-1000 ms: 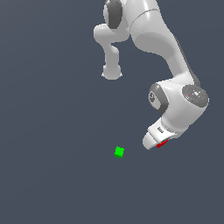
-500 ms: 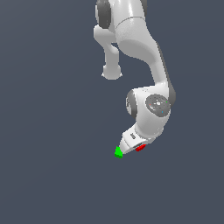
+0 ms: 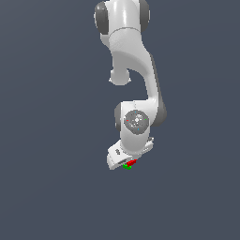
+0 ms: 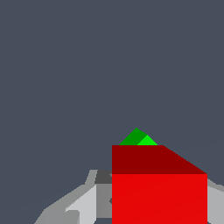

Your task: Stack the red cube on top of the green cube.

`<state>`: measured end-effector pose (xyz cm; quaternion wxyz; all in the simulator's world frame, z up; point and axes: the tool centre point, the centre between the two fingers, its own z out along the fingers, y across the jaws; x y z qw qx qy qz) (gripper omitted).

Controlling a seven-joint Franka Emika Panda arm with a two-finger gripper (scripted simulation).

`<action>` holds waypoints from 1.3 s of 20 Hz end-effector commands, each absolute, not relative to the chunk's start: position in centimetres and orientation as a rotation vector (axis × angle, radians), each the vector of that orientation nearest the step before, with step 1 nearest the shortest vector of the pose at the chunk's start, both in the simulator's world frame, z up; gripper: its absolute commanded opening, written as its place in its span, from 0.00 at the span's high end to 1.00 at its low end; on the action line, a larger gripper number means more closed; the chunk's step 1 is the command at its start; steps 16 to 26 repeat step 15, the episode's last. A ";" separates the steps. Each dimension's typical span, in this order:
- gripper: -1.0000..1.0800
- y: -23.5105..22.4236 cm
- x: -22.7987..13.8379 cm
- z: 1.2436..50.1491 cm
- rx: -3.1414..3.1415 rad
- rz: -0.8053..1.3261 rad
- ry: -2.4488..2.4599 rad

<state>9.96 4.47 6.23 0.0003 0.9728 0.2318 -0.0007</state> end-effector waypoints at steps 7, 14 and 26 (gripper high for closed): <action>0.04 3.7 10.3 6.0 3.055 0.001 0.732; 0.04 3.7 10.3 6.0 3.055 0.001 0.732; 0.04 3.7 10.3 6.0 3.055 0.001 0.732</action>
